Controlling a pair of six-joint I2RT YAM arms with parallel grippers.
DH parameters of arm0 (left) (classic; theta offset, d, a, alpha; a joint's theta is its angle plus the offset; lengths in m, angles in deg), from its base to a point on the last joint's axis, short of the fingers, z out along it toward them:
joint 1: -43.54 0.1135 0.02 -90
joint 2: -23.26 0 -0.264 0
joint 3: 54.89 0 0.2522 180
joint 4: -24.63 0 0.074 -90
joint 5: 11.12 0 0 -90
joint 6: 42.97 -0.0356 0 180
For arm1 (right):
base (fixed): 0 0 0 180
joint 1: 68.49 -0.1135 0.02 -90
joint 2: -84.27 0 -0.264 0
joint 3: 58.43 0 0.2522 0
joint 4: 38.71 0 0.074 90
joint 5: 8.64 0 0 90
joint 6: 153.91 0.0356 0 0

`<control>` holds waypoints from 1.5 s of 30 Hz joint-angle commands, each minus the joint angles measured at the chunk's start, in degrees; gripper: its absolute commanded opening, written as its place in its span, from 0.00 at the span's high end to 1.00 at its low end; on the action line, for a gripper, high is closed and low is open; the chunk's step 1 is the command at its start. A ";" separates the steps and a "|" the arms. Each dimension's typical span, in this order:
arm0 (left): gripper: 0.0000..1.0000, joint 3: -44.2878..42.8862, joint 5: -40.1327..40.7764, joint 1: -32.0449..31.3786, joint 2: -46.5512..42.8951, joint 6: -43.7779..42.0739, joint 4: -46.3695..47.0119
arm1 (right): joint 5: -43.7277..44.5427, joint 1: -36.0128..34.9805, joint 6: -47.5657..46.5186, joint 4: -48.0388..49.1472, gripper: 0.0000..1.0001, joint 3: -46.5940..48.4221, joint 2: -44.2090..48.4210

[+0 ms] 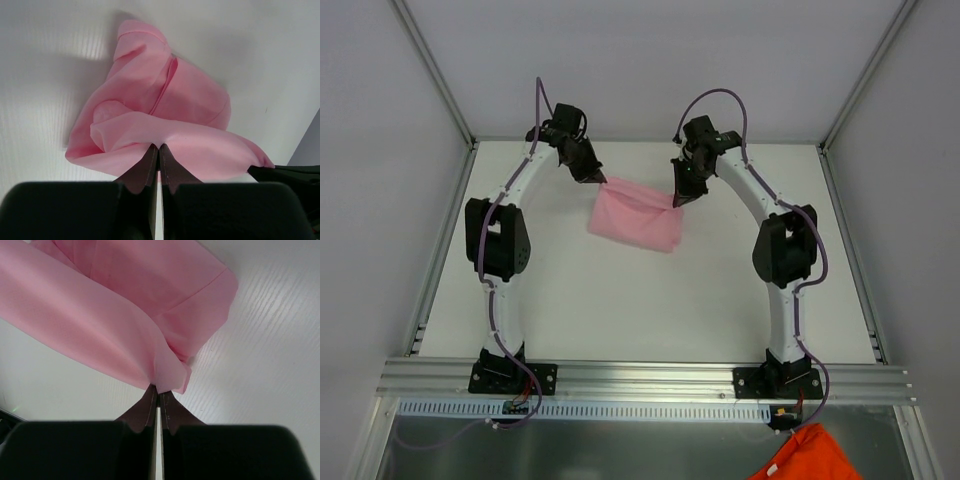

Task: Fold and stack the t-shirts
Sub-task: Fold the long partially folded tshirt into a neat square

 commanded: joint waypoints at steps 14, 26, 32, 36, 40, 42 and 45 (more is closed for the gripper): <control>0.26 -7.70 1.10 1.12 8.77 -1.68 -0.96 | 13.86 1.07 -3.75 1.46 0.46 12.64 -6.04; 0.01 -7.35 0.40 2.18 3.25 -3.18 1.95 | 15.20 1.07 -3.94 6.47 0.38 5.02 1.59; 0.01 -2.26 -2.41 2.26 -4.13 -2.83 6.60 | 9.04 0.46 -2.00 6.12 0.99 -1.40 7.22; 0.01 1.44 -5.04 2.18 -7.83 -2.30 9.32 | 6.24 0.10 -1.82 7.08 0.99 -8.43 13.71; 0.01 5.82 -12.07 2.09 -7.75 -1.51 12.05 | 3.42 0.10 -2.26 7.52 0.99 -13.88 16.80; 0.01 9.78 -14.27 2.00 -7.92 -0.72 14.86 | 1.41 0.10 -2.18 8.31 0.99 -17.40 18.30; 0.01 13.30 -15.94 1.91 -7.13 -0.28 16.97 | -0.27 0.10 -1.39 10.15 0.99 -21.35 19.27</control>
